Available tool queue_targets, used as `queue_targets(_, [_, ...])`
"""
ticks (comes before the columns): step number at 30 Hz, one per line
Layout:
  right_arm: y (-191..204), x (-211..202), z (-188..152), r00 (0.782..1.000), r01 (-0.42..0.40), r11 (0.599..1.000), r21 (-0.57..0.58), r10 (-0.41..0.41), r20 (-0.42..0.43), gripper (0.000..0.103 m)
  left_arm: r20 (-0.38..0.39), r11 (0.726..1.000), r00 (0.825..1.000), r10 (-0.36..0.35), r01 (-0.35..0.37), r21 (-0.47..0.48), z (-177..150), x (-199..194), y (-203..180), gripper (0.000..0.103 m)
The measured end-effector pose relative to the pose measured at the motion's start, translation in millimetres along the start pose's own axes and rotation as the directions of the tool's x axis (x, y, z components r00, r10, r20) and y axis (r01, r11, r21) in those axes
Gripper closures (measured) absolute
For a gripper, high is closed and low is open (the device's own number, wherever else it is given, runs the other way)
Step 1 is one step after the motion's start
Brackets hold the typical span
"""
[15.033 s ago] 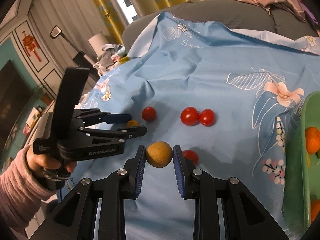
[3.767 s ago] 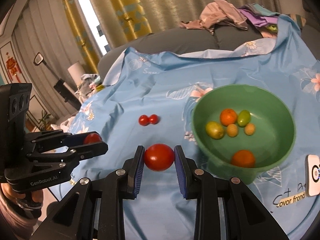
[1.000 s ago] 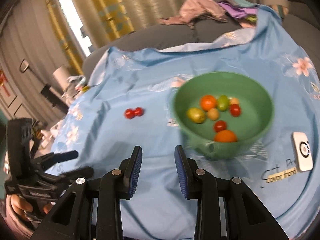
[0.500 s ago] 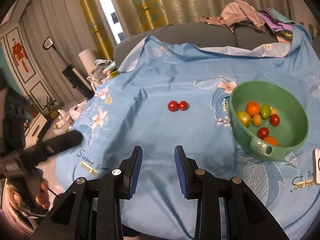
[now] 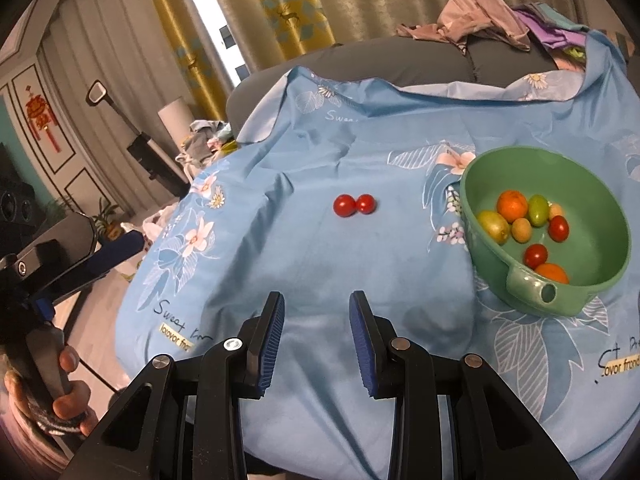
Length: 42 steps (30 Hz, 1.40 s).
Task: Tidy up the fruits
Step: 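Withdraw both tools toward the last two cherry tomatoes, then grasp one tomato with the right tool while the left tool grasps the other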
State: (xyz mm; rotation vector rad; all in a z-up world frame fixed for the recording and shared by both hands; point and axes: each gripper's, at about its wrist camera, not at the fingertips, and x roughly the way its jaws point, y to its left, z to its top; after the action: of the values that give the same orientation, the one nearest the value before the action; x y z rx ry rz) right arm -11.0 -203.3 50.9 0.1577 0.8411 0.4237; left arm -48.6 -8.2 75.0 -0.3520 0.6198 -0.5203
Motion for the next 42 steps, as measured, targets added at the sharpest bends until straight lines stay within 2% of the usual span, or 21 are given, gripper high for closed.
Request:
queue_targets(3, [-5, 5, 1, 1.0, -0.004, 1.0, 0.006, 0.004, -0.006, 0.069, 0.013, 0.998, 0.999, 0.042, -0.042, 0.053, 2, 3, -8, 0.0])
queue_targets(5, [-7, 7, 3, 1.0, -0.007, 1.0, 0.008, 0.007, -0.004, 0.069, 0.014, 0.997, 0.999, 0.052, -0.053, 0.057, 3, 7, -8, 0.0])
queue_targets(15, [-16, 28, 15, 1.0, -0.01, 1.0, -0.002, 0.01, -0.019, 0.069, -0.076, 0.995, 0.994, -0.08, 0.075, -0.07, 11, 31, 19, 0.0])
queue_targets(17, [-17, 32, 18, 1.0, -0.008, 1.0, -0.004, 0.008, -0.023, 0.069, -0.068, 0.997, 0.996, -0.064, 0.061, -0.053, 14, 31, 19, 0.0])
queue_targets(20, [-18, 40, 24, 1.0, -0.007, 1.0, -0.009, 0.007, -0.031, 0.069, -0.051, 0.999, 0.998, -0.023, 0.024, 0.02, 16, 37, 16, 0.0])
queue_targets(24, [-18, 50, 31, 0.999, -0.004, 1.0, -0.02, 0.003, -0.047, 0.069, -0.147, 0.997, 0.987, -0.06, 0.065, 0.033, 18, 59, 24, 0.0])
queue_targets(26, [-17, 55, 34, 0.999, -0.001, 1.0, -0.027, 0.0, -0.053, 0.069, -0.199, 0.997, 0.98, 0.027, -0.013, 0.073, 18, 73, 27, 0.0])
queue_targets(27, [-17, 57, 36, 0.998, 0.0, 1.0, -0.031, -0.001, -0.055, 0.069, -0.228, 0.989, 0.967, 0.112, -0.085, 0.124, 18, 82, 28, 0.0])
queue_targets(29, [-19, 61, 39, 0.998, 0.011, 1.0, -0.029, -0.012, -0.059, 0.069, -0.24, 0.966, 0.945, 0.222, -0.179, 0.188, 17, 93, 31, 0.0])
queue_targets(30, [-21, 63, 41, 0.998, 0.017, 1.0, -0.025, -0.019, -0.061, 0.069, -0.245, 0.944, 0.925, 0.289, -0.233, 0.233, 16, 100, 33, 0.0])
queue_targets(32, [-26, 67, 44, 0.997, 0.03, 0.999, -0.015, -0.031, -0.066, 0.069, -0.252, 0.931, 0.913, 0.321, -0.256, 0.259, 14, 110, 39, 0.0])
queue_targets(36, [-33, 78, 51, 0.995, 0.057, 0.998, -0.007, -0.058, -0.08, 0.069, -0.279, 0.922, 0.893, 0.352, -0.281, 0.265, 16, 128, 56, 0.0])
queue_targets(42, [-39, 104, 63, 0.988, 0.09, 0.996, -0.016, -0.091, -0.122, 0.069, -0.285, 0.91, 0.881, 0.378, -0.296, 0.29, 25, 154, 69, 0.001])
